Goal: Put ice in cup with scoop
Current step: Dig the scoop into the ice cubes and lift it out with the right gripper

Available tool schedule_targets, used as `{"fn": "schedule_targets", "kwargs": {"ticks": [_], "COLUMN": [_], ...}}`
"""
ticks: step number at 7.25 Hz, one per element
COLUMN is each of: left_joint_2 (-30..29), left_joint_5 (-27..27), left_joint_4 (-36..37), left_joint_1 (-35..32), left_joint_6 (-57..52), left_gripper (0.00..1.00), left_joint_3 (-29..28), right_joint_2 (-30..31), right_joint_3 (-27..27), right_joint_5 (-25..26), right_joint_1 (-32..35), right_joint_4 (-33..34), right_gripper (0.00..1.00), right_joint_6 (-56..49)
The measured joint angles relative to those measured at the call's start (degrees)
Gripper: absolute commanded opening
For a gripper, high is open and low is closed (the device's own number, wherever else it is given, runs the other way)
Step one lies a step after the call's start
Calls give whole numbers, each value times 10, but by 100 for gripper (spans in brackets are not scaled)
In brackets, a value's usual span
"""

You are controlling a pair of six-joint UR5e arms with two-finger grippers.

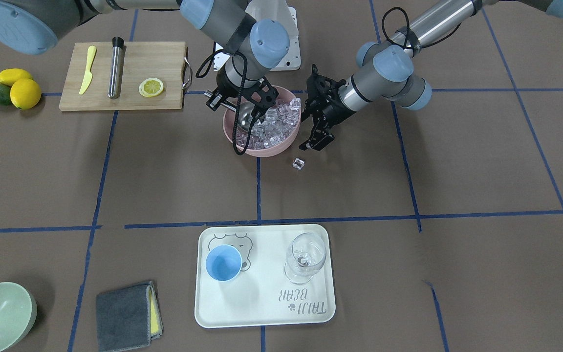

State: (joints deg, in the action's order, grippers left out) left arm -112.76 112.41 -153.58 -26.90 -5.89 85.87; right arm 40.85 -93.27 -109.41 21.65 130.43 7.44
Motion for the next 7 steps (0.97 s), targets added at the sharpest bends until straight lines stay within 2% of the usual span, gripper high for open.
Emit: {"fn": "schedule_targets", "kwargs": {"ticks": [3,7], "left_joint_2": [-1,-1], "left_joint_5": [-2,-4], "left_joint_4": [0,0], "left_joint_1": [0,0], "left_joint_6": [0,0], "left_gripper": [100,100], "left_joint_3": [0,0], "right_joint_2": [22,69], "right_joint_3": [-25,-105], "right_joint_5": [3,4], "right_joint_1": [1,3], "right_joint_4": [-33,-76], "right_gripper": [0,0], "right_joint_6": [4,30]}}
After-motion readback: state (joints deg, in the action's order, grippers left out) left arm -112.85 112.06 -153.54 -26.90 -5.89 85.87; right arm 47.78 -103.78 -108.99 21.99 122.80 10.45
